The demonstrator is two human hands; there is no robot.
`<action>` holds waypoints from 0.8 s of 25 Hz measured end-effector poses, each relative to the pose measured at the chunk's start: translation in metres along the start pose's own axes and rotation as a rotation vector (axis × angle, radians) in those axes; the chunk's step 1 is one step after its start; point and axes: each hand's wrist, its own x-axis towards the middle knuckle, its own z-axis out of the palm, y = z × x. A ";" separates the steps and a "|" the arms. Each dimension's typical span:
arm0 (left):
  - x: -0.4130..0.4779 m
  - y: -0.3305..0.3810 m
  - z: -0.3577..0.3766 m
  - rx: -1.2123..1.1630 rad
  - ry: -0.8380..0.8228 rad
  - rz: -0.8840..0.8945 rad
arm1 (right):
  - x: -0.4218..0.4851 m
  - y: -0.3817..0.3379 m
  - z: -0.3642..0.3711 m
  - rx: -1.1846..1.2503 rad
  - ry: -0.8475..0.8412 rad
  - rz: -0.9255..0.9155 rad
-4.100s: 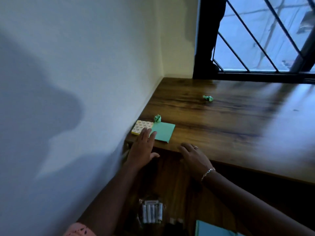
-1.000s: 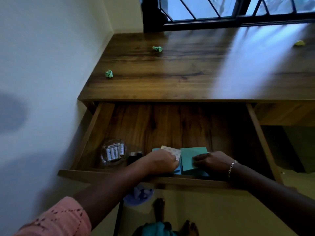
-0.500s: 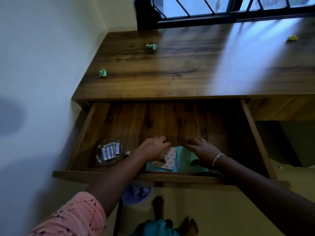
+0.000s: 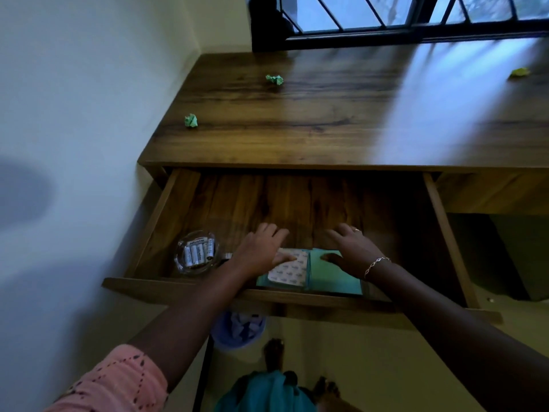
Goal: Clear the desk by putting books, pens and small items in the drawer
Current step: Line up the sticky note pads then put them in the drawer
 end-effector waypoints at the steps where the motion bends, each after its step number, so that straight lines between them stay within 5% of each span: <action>1: -0.006 0.000 -0.004 -0.033 0.031 -0.022 | -0.002 -0.008 -0.007 0.034 0.017 -0.007; 7: -0.048 -0.008 -0.027 -0.122 0.114 -0.086 | -0.018 -0.061 -0.016 0.076 0.033 -0.101; 13: -0.081 -0.012 -0.005 -0.013 0.227 -0.093 | -0.046 -0.097 0.019 0.074 0.141 0.008; 20: -0.111 -0.010 0.032 0.115 0.227 -0.032 | -0.055 -0.094 0.049 -0.266 0.185 -0.092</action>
